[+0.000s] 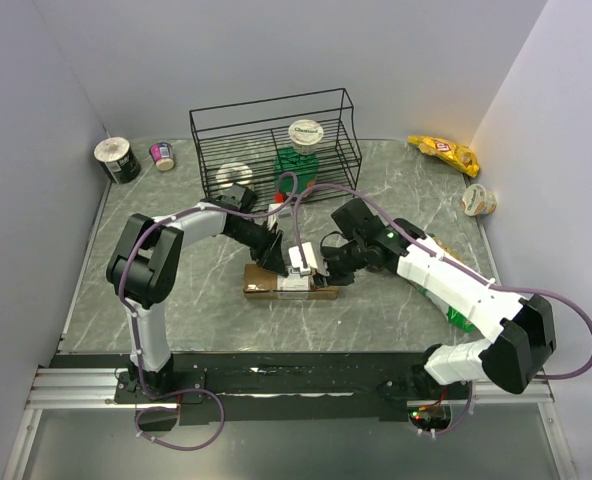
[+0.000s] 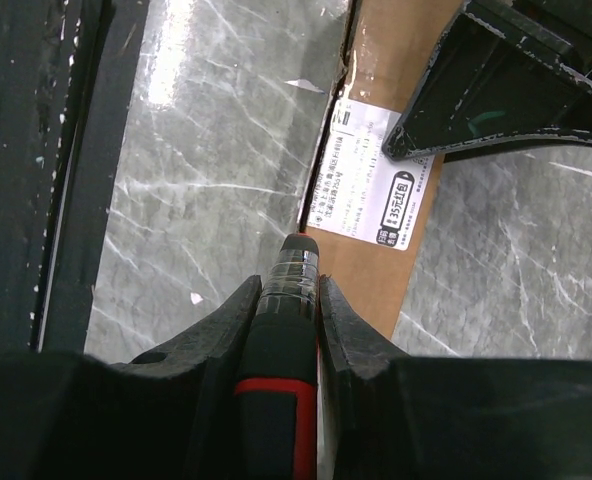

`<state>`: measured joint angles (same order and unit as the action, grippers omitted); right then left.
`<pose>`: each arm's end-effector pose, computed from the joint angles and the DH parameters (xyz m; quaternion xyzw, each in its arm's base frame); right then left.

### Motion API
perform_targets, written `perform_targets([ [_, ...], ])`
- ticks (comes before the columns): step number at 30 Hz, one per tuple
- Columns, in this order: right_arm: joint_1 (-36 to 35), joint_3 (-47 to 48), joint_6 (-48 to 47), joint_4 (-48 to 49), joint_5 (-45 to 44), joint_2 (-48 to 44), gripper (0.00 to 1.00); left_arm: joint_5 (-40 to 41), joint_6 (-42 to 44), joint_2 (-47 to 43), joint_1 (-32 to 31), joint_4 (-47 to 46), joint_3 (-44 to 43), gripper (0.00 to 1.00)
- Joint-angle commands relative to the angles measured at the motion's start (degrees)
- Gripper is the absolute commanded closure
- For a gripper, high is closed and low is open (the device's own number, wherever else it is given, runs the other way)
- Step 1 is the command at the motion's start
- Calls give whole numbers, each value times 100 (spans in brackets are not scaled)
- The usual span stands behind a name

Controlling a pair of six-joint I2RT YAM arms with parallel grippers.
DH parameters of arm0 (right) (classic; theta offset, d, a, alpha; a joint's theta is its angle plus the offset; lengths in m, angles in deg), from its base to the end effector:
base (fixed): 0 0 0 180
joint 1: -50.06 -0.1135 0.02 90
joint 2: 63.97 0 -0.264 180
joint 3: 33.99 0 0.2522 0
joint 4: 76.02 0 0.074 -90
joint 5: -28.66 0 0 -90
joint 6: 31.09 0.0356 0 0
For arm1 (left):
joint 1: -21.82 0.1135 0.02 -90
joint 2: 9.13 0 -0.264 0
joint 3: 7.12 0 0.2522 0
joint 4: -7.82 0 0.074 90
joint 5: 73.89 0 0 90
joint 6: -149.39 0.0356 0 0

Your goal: Unpack the express box

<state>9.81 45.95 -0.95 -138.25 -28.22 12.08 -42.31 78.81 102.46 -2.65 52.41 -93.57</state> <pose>0.1878 0.1844 0.2985 -0.7569 0.5325 0.2257 0.3043 0.3311 -0.1840 0.1649 0.4008 0.7649 -0.4867 0.1323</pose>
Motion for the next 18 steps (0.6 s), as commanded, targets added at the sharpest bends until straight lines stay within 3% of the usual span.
perform_targets([
  [1, 114, -113, -158, -295, -122, -310, 100, 884, 466, 276, -67, 98, 26, 34],
  [18, 333, 1, -26, -664, -544, -459, 100, 1104, 563, 398, -58, 230, -62, 37],
])
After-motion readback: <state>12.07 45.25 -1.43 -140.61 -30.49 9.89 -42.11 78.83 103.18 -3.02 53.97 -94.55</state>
